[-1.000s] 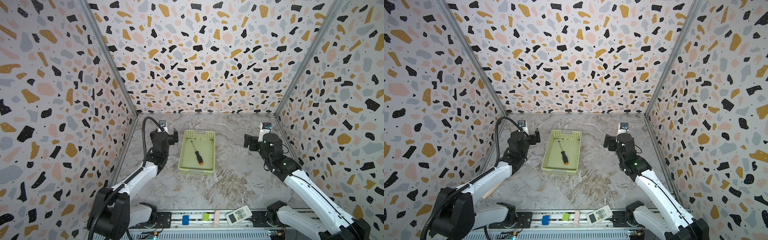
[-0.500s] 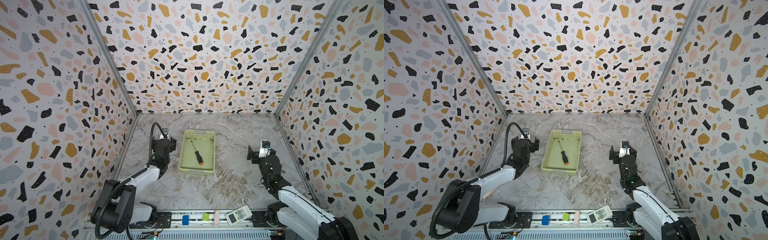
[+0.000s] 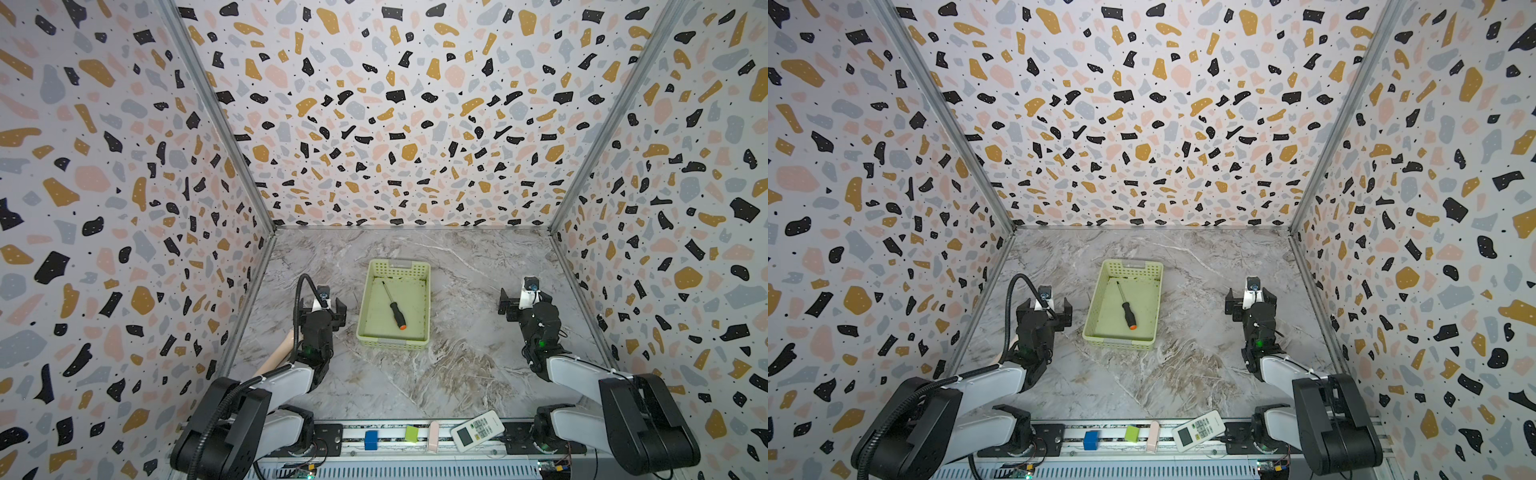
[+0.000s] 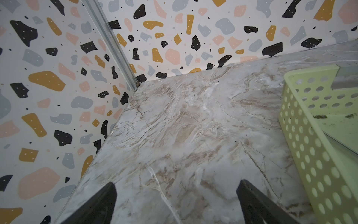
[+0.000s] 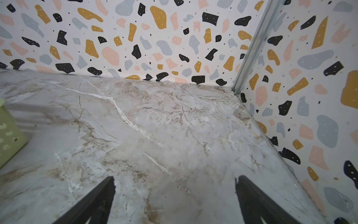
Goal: Put the screwdriver in the bin
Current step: Reset both arms
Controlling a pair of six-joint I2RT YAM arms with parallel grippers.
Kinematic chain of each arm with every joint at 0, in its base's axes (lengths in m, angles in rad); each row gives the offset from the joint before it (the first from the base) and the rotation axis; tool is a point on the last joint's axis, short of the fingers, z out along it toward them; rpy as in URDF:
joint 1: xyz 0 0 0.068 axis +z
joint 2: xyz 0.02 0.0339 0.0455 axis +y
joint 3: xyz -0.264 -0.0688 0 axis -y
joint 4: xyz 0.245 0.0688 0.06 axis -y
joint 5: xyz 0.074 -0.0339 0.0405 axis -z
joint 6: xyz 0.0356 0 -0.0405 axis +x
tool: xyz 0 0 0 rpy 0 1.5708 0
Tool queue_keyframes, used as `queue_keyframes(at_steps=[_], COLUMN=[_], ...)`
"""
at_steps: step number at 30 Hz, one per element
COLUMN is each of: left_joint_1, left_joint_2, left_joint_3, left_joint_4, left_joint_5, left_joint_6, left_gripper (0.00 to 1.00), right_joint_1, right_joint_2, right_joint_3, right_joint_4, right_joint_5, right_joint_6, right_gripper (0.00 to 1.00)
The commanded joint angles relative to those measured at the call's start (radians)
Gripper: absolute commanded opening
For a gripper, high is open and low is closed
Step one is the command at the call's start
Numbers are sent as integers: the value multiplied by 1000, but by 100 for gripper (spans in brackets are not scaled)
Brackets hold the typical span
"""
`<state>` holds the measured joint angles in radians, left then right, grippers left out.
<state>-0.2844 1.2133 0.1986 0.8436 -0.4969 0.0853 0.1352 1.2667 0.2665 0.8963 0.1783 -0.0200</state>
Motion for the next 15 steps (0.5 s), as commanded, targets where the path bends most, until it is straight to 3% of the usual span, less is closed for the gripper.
queue_keyframes(at_steps=[1, 3, 7, 10, 15], left_joint_1=[5, 7, 16, 51, 81], left_joint_2=[5, 4, 102, 105, 201], left_joint_3=[-43, -39, -114, -129, -125], left_joint_4=[217, 212, 464, 472, 565], left_joint_5=[-17, 2, -47, -37, 15], left_joint_6=[-18, 8, 12, -30, -36], left_gripper=[99, 99, 100, 100, 99], right_joint_1=[-14, -19, -24, -40, -74], right_joint_2=[65, 117, 197, 230, 223], right_joint_3=[-27, -38, -65, -76, -51], right_joint_4=[169, 232, 352, 401, 336], right_joint_5=[-56, -71, -93, -125, -207], right_joint_6=[-7, -10, -20, -14, -5], right_gripper=[99, 99, 99, 99, 99])
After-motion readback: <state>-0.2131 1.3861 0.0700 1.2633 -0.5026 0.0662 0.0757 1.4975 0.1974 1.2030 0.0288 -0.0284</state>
